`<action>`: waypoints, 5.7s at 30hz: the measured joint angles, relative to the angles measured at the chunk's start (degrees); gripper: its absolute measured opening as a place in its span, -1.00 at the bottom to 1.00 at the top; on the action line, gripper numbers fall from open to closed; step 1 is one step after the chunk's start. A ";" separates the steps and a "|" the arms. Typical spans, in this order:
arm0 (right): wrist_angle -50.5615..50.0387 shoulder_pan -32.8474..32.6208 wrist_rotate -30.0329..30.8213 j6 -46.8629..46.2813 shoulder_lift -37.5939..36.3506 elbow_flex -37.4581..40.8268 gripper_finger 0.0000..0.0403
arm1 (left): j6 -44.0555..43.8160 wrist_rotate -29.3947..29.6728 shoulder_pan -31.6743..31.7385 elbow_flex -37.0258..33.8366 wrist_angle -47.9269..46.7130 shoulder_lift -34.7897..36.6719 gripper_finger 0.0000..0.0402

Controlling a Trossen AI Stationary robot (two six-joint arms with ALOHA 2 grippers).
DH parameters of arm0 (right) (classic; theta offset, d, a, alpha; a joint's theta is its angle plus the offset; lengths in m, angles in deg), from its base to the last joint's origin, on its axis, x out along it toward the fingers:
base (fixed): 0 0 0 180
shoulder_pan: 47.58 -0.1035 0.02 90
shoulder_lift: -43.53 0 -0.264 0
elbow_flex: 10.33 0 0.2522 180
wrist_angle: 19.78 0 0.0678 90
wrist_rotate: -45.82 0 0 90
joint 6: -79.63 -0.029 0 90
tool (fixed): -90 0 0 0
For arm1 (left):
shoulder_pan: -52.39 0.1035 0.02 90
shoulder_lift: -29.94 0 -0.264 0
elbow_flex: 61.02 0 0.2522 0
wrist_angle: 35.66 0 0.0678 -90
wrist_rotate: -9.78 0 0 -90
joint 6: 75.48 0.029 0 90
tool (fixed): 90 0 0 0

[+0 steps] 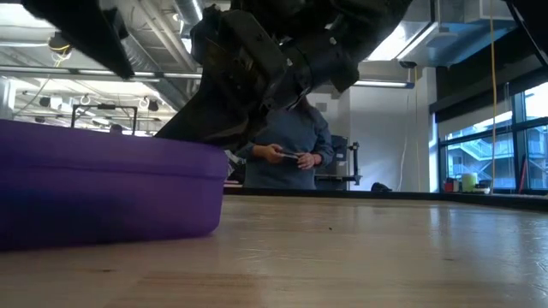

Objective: Pick & place school supplies into a supply box
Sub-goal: Close the violet supply box, then return to Home Position

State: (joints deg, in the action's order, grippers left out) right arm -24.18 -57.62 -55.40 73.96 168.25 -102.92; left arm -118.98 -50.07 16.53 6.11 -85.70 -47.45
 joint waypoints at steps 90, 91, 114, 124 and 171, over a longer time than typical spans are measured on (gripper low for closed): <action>-32.51 1.84 5.55 -4.72 -7.16 2.27 -0.57 | -2.25 -12.00 17.42 -13.48 16.45 -12.75 -0.40; -33.08 1.72 6.53 -4.72 -7.57 2.27 -0.57 | -2.26 -11.66 17.27 -13.60 14.90 -11.90 -0.40; 3.15 1.95 6.96 -10.61 -55.70 50.49 -0.57 | 4.89 14.53 0.67 -22.10 -2.50 37.47 -0.38; 15.63 3.62 7.10 -10.78 -76.15 67.93 -0.57 | 16.10 13.49 -0.53 -36.31 4.36 69.26 -0.39; 10.91 14.89 -3.61 -6.03 -105.48 78.44 -0.57 | 32.27 -18.97 33.68 -52.18 36.70 75.14 -0.38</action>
State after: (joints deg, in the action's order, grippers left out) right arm -13.26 -42.74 -59.01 67.93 62.78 -24.48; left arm -86.71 -69.05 50.22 -46.06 -48.99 27.69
